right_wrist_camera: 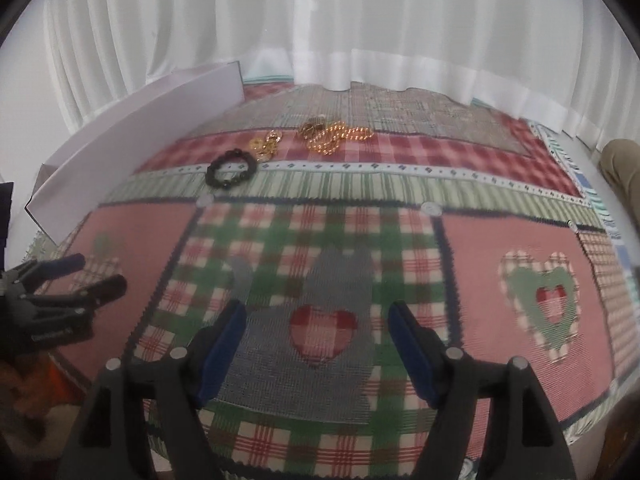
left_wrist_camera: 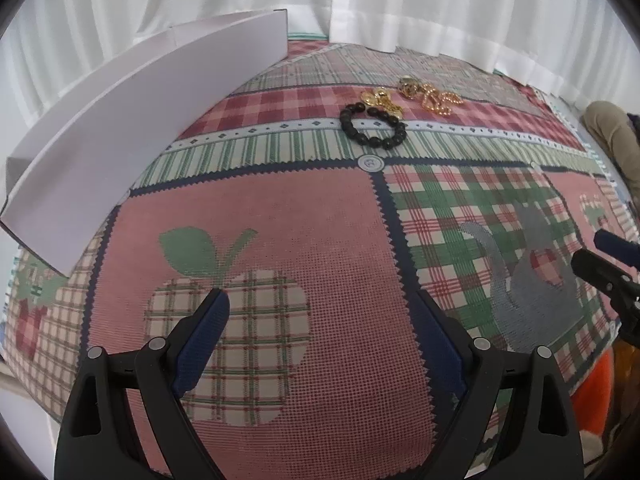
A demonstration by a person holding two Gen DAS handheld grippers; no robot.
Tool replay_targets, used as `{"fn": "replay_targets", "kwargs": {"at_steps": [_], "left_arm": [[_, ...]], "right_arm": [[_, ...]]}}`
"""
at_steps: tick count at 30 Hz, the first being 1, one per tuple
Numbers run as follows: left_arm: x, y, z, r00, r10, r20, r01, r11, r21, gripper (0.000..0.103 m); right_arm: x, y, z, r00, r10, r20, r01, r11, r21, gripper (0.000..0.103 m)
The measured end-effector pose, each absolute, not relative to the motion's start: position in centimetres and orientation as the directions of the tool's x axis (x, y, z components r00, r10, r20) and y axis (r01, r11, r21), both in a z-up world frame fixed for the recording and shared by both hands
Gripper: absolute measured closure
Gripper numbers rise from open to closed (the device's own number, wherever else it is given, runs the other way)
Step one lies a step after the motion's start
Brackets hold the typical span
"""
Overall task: Organize jewelry
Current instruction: 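Move both tools back over the remaining jewelry on the quilt, then grasp the gold bead necklace with the right tool and lift it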
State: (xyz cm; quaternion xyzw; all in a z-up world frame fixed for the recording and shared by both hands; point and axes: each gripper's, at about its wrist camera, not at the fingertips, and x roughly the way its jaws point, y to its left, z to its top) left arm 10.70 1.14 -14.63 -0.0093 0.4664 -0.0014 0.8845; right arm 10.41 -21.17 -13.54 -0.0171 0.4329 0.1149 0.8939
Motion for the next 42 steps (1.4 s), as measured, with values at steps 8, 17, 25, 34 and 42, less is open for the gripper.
{"fn": "replay_targets", "kwargs": {"at_steps": [8,17,25,34,42], "left_arm": [[11.2,1.2,-15.4,0.548,-0.010,-0.837,-0.014,1.000,-0.022,0.011],[12.0,1.1,-15.5,0.539,-0.015,-0.842,-0.011,1.000,-0.025,0.011],[13.0,1.9,-13.9,0.565,-0.019,-0.825,-0.041,0.998,-0.051,0.010],[13.0,3.6,-14.2,0.551,-0.003,-0.834,-0.095,0.993,-0.066,0.010],[12.8,4.7,-14.0,0.559,0.010,-0.829,-0.125,0.990,-0.072,0.010]], "right_arm": [[10.7,-21.2,-14.4,0.584,0.204,-0.786,-0.217,0.972,0.091,0.028],[11.3,-21.5,-15.4,0.549,0.211,-0.809,-0.209,0.972,0.111,0.028],[12.0,-21.0,-15.0,0.519,0.250,-0.818,-0.257,0.958,0.129,0.028],[18.0,-21.3,-14.0,0.386,0.345,-0.856,-0.310,0.922,0.232,0.028],[28.5,-27.2,-12.9,0.482,0.283,-0.829,-0.021,0.950,0.312,0.036]]}}
